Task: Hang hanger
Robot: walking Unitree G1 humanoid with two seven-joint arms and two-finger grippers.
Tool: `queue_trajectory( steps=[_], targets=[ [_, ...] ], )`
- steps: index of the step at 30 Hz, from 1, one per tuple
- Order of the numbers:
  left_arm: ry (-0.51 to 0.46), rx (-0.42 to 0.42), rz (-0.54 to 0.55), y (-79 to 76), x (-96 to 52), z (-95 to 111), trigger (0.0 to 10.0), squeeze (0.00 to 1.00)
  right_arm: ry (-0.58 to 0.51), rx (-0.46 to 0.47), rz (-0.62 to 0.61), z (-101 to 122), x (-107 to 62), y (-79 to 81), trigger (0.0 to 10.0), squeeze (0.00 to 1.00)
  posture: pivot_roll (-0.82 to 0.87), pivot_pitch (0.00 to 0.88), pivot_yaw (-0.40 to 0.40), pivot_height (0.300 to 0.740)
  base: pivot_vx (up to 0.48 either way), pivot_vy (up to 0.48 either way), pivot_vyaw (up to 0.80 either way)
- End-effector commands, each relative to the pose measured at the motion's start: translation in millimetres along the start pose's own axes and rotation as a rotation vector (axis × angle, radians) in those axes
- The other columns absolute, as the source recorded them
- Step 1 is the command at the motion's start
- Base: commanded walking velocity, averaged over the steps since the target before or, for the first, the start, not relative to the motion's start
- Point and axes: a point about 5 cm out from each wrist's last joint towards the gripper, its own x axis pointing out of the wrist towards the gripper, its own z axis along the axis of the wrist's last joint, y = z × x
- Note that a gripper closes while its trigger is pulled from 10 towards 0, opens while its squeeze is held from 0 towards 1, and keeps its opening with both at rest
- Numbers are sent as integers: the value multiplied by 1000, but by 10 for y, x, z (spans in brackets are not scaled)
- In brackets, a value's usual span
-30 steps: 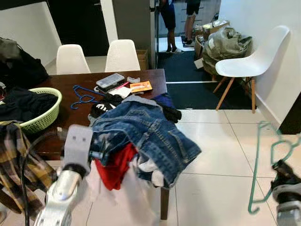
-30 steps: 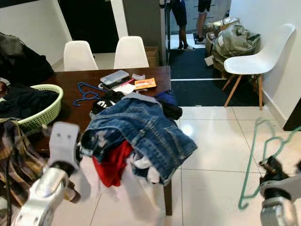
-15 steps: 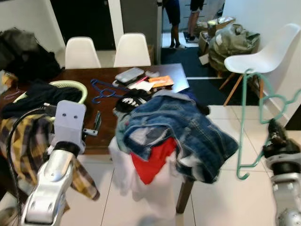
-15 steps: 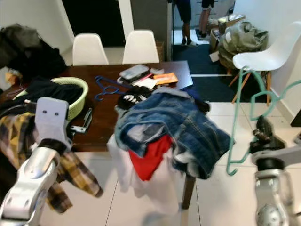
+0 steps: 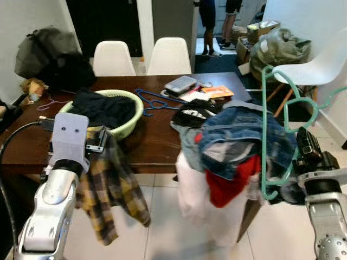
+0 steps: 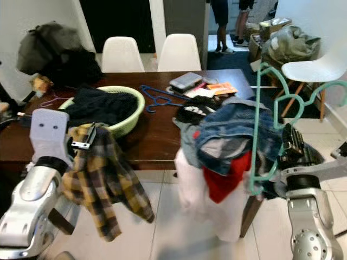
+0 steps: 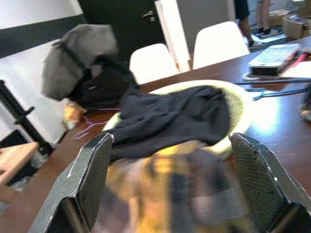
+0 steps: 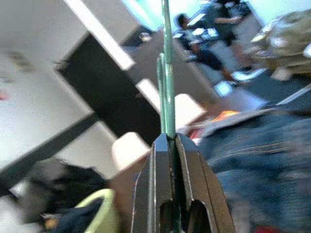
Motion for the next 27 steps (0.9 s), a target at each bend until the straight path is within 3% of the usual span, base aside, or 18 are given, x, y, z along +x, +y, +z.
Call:
queue_trajectory(
  steps=[1,2,5,8,9,13,15,16,19,20,21,24,27],
  targets=[
    [9,-3,-10,-19,6,-18,10000,0,-8,75,73,13,18,118,10000,0,-120,0,27,740,0,277,0],
    [9,-3,-10,-19,6,-18,10000,0,-8,75,73,13,18,118,10000,0,-120,0,27,740,0,277,0],
    [21,-41,-44,-72,-2,-47,10000,0,35,219,303,-13,-49,426,10000,0,-124,0,30,740,0,0,0],
    [50,-48,-67,-91,-15,-85,10000,0,121,204,379,-125,-124,519,10000,0,-124,0,30,740,0,0,0],
    [78,-46,-74,-94,-24,-119,10000,0,207,156,412,-249,-191,557,10000,0,-124,0,30,740,0,-465,0],
    [89,-43,-74,-95,-25,-135,10000,0,296,106,441,-365,-261,570,10000,0,-124,0,30,740,0,-465,0],
    [90,-45,-61,-86,-24,-142,10000,0,344,78,451,-430,-305,549,10000,0,-122,0,29,740,0,-472,0],
    [93,-50,-27,-60,-16,-164,10000,0,457,-8,467,-565,-407,482,10000,0,-122,0,27,740,0,-240,0],
    [102,-52,-19,-52,-13,-185,10000,0,517,-79,458,-647,-463,405,10000,0,-120,0,26,740,0,-80,0],
    [106,-43,-21,-57,-25,-216,10000,0,571,-151,419,-721,-527,280,10000,0,-118,0,25,740,0,0,0],
    [106,-43,-21,-57,-25,-216,10000,0,571,-151,419,-721,-527,280,10000,0,-118,0,25,740,0,0,0],
    [128,-37,-65,-119,-106,-319,10000,0,595,-240,285,-751,-623,-5,10000,0,-122,0,26,740,0,0,0],
    [127,-39,-77,-138,-116,-322,10000,0,594,-240,265,-750,-649,-45,10000,0,-123,0,27,740,0,0,0]
  ],
)
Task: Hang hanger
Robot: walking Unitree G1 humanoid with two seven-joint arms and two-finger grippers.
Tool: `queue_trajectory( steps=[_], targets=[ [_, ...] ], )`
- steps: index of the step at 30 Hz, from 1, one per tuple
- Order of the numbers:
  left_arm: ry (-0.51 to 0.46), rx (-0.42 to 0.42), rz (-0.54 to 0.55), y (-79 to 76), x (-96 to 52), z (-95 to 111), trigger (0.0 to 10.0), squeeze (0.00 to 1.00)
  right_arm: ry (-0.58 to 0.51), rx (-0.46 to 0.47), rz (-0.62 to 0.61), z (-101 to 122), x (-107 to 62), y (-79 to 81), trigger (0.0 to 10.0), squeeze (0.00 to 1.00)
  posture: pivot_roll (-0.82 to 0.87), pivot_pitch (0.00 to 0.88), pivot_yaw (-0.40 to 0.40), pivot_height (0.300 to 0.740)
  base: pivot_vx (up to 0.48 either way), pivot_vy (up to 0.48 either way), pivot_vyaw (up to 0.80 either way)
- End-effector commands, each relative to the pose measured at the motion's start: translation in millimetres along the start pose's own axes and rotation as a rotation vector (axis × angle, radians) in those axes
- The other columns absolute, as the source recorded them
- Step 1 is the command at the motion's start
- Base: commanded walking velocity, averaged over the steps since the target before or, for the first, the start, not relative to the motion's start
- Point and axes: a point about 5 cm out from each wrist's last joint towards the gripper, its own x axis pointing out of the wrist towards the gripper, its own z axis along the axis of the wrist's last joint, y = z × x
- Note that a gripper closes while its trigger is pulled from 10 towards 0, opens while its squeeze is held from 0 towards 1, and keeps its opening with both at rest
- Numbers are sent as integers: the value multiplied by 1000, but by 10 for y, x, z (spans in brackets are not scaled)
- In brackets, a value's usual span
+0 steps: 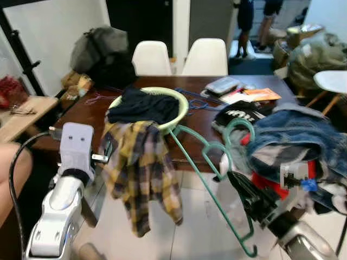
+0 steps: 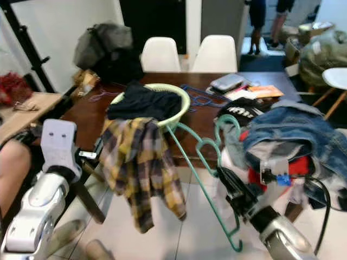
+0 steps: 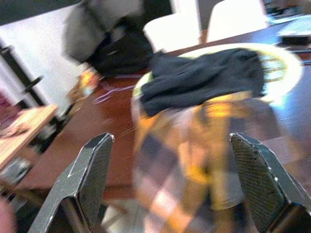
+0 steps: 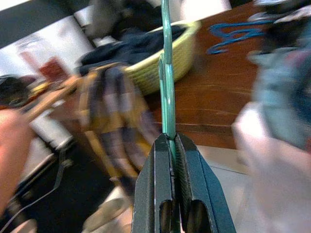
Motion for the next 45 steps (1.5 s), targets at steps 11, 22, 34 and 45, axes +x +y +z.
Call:
queue_trajectory(
  steps=[11,22,34,45],
  targets=[
    [-86,29,2,129,159,192,10000,0,-84,102,61,11,-52,29,10000,0,-122,0,29,740,0,0,0],
    [-157,42,55,351,289,348,10000,0,-224,159,181,232,-9,142,10000,0,-121,0,36,740,342,0,0],
    [-147,20,20,268,314,295,10000,0,-286,134,264,463,82,314,10000,0,-124,0,36,740,363,0,-467],
    [-34,44,54,255,283,103,10000,0,-266,126,267,463,115,338,10000,0,-117,0,31,740,46,0,0]
  ],
)
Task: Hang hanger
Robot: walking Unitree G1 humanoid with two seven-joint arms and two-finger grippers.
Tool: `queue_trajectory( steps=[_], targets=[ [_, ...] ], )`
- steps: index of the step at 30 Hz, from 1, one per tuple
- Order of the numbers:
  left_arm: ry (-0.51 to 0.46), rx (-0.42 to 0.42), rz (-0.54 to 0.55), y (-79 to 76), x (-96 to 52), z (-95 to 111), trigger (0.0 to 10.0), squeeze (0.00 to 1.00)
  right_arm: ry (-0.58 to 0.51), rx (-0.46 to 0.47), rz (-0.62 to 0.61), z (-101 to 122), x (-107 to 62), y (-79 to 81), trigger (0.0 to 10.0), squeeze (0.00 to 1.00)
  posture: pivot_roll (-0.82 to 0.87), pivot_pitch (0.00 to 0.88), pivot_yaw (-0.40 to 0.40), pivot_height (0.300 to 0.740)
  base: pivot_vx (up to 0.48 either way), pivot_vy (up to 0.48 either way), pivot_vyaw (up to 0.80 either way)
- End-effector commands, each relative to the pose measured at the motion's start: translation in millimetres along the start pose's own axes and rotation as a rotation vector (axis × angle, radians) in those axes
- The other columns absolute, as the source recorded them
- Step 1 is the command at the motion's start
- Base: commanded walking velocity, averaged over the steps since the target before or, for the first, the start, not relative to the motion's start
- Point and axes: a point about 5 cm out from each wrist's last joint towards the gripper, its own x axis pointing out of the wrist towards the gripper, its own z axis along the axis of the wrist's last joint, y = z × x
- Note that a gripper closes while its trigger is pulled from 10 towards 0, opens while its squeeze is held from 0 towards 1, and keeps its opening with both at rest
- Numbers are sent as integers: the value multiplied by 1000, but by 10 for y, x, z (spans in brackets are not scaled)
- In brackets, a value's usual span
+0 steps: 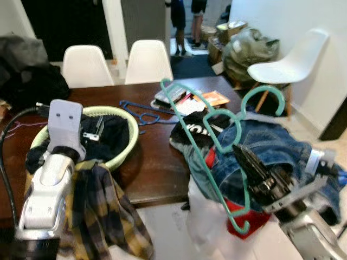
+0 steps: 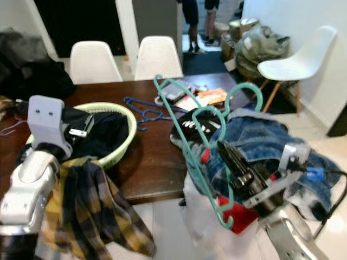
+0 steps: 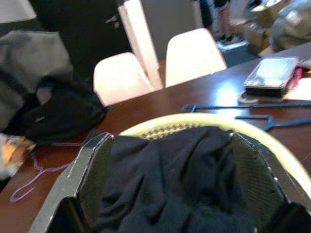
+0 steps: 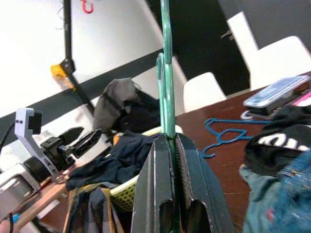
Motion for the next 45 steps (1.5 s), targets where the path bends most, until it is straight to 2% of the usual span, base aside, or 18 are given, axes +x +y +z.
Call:
queue_trajectory(
  steps=[1,3,5,6,8,11,14,17,23,28,29,30,31,33,34,45],
  targets=[
    [51,21,16,27,-23,-90,10000,0,8,1,10,-5,13,25,10000,0,-117,0,31,740,0,0,0],
    [76,26,25,32,-28,-131,10000,0,10,0,11,-6,16,28,10000,0,-119,0,33,740,0,0,0],
    [158,41,53,44,-55,-243,10000,0,16,-8,4,-5,17,18,10000,0,-121,0,36,740,0,0,0],
    [158,41,53,44,-55,-243,10000,0,16,-8,4,-5,17,18,10000,0,-121,0,36,740,0,0,0],
    [229,57,79,55,-98,-340,10000,0,19,-12,-7,-7,9,3,10000,0,-120,0,37,740,0,0,0],
    [285,42,73,16,-126,-458,10000,0,28,-14,-14,-22,3,0,10000,0,-123,0,35,740,0,0,0],
    [291,47,74,14,-102,-478,10000,0,30,-16,-17,-22,3,-3,10000,0,-123,0,32,740,0,0,0],
    [348,76,76,49,-59,-588,10000,0,33,-23,-24,-20,4,-10,10000,0,-128,0,33,740,0,0,0],
    [410,92,80,78,-72,-677,10000,0,30,-33,-38,-4,-8,-18,10000,0,-141,0,37,740,0,0,0],
    [426,95,80,82,-76,-696,10000,0,28,-36,-42,1,-14,-19,10000,0,-143,0,38,740,0,0,0],
    [425,115,73,86,-73,-698,5333,0,27,-37,-44,0,-14,-19,10000,0,-144,0,37,740,0,0,0],
    [425,115,73,86,-73,-698,5333,0,27,-37,-44,0,-14,-19,10000,0,-144,0,37,740,0,0,0],
    [420,129,68,89,-67,-697,2784,0,27,-38,-46,-1,-12,-18,10000,0,-144,0,37,740,0,0,0],
    [420,129,68,89,-67,-697,2784,0,27,-38,-46,-1,-12,-18,10000,0,-144,0,37,740,0,0,0],
    [416,137,65,94,-63,-694,0,0,26,-40,-48,2,-10,-18,10000,0,-144,0,36,740,0,0,0],
    [378,155,74,164,1,-620,0,0,11,-41,-68,16,2,-35,10000,0,-140,0,39,740,0,0,0]
  ],
)
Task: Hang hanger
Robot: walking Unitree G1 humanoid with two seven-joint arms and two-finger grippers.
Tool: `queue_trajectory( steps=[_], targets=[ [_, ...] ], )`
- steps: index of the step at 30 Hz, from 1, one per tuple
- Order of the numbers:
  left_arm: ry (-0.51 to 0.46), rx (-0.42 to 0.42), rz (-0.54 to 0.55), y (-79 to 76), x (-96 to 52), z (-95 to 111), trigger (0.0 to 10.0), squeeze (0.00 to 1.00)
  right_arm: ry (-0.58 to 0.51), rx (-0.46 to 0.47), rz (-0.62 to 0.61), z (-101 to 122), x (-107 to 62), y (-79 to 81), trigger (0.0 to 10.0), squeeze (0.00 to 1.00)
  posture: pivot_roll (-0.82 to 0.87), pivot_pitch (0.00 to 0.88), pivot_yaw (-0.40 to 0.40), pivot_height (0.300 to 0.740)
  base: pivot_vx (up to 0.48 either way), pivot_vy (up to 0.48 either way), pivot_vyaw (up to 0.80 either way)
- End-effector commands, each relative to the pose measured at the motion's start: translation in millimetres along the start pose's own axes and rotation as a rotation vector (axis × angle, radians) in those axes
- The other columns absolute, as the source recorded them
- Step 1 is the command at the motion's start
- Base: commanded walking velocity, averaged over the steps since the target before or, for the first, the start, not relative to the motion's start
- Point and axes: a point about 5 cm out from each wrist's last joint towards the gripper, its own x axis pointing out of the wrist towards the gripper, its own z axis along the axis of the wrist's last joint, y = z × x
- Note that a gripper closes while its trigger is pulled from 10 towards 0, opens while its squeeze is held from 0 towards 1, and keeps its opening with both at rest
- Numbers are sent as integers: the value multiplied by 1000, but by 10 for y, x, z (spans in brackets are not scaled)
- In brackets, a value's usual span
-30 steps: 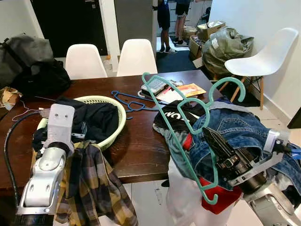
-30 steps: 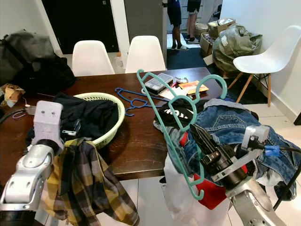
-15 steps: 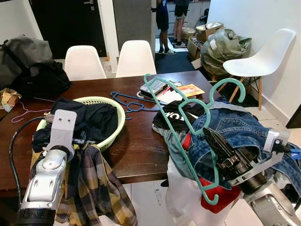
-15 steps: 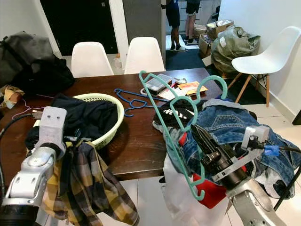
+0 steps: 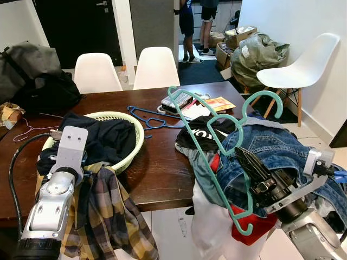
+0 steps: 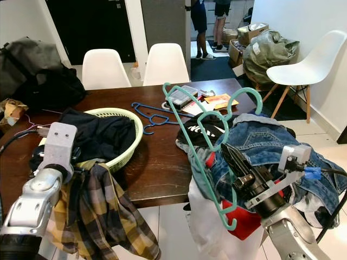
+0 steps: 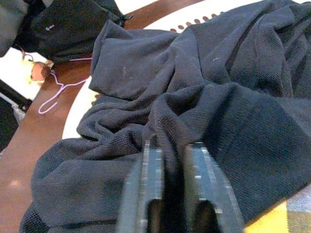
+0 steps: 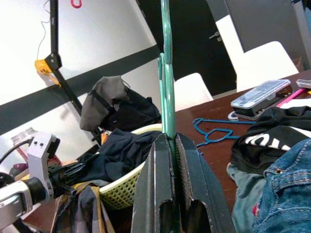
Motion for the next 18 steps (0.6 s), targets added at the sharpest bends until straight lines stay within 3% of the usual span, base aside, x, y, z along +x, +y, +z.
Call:
queue_trajectory(
  steps=[1,7,8,9,10,11,12,13,14,15,18],
  targets=[
    [-7,30,18,82,30,22,0,0,-11,-5,-2,18,18,10,10000,0,-140,0,39,740,0,0,0],
    [-136,-52,8,117,69,346,0,0,-18,-1,-18,12,19,-16,10000,0,-138,0,37,740,0,0,0],
    [-240,-108,-17,116,73,619,0,0,-22,-1,-22,13,28,-28,10000,0,-137,0,35,740,0,0,0],
    [-393,-169,-84,82,36,1033,0,0,-28,-1,-25,18,41,-37,10000,0,-135,0,34,740,0,0,0],
    [-393,-169,-84,82,36,1033,0,0,-28,-1,-25,18,41,-37,10000,0,-135,0,34,740,0,0,0],
    [-550,-232,-177,26,-66,1455,0,0,-33,-1,-27,24,53,-43,10000,0,-136,0,36,740,0,0,0],
    [-648,-262,-243,-10,-160,1704,0,0,-35,-1,-28,28,60,-45,10000,0,-136,0,36,740,0,0,0],
    [-648,-262,-243,-10,-160,1704,0,0,-35,-1,-28,28,60,-45,10000,0,-136,0,36,740,0,0,0],
    [-723,-289,-321,-83,-269,1905,0,0,-39,-2,-32,30,62,-50,10000,0,-137,0,41,740,0,0,0],
    [-791,-366,-470,-247,-430,2089,0,0,-49,1,-43,30,61,-59,10000,0,-138,0,45,740,0,0,0],
    [-807,-386,-510,-292,-472,2129,0,0,-52,2,-47,31,60,-61,10000,0,-138,0,45,740,0,0,0]
  ],
)
